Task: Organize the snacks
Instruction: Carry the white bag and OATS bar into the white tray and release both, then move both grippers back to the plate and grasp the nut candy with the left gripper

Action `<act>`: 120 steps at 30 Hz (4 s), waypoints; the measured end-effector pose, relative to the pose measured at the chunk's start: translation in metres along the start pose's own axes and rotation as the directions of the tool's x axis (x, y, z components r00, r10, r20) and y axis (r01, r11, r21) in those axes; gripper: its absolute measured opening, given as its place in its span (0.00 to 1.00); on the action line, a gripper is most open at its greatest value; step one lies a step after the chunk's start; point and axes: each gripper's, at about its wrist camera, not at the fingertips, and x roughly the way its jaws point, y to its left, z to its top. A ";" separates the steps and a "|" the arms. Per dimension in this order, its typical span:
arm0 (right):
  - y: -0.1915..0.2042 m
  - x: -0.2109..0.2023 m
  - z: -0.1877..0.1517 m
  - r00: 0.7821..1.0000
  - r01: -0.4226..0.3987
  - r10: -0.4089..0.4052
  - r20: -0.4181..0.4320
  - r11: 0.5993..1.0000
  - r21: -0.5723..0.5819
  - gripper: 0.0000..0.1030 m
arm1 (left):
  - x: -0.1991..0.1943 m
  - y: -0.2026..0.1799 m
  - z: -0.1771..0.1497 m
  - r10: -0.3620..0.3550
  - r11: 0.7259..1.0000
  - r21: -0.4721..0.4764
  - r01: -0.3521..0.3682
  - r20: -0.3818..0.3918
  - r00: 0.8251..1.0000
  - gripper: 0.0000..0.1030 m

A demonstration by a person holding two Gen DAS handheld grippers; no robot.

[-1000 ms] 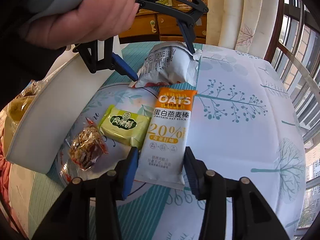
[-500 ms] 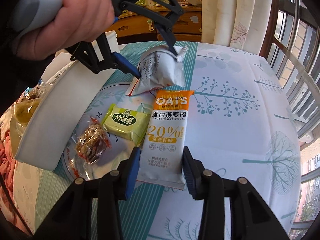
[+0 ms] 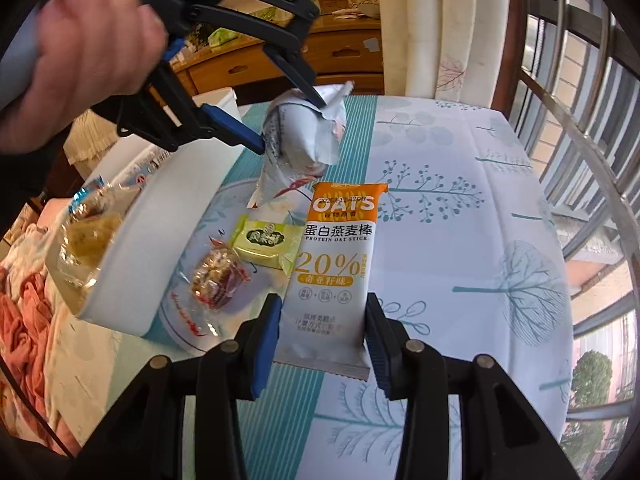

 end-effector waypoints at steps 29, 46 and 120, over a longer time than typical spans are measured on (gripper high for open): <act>0.121 -0.072 0.017 0.980 -0.105 0.098 0.176 0.994 0.031 0.40 | -0.215 0.081 -0.072 -0.153 0.927 0.375 0.001 0.376 0.914 0.42; 0.208 -0.042 0.032 0.958 -0.136 0.096 0.269 0.982 0.135 0.40 | -0.256 0.200 -0.062 -0.120 0.883 0.460 -0.095 0.417 0.901 0.20; 0.027 0.000 0.015 0.993 -0.041 0.106 0.041 0.669 -0.742 0.60 | -0.033 0.063 -0.165 0.157 0.849 0.348 -0.397 0.552 0.819 0.65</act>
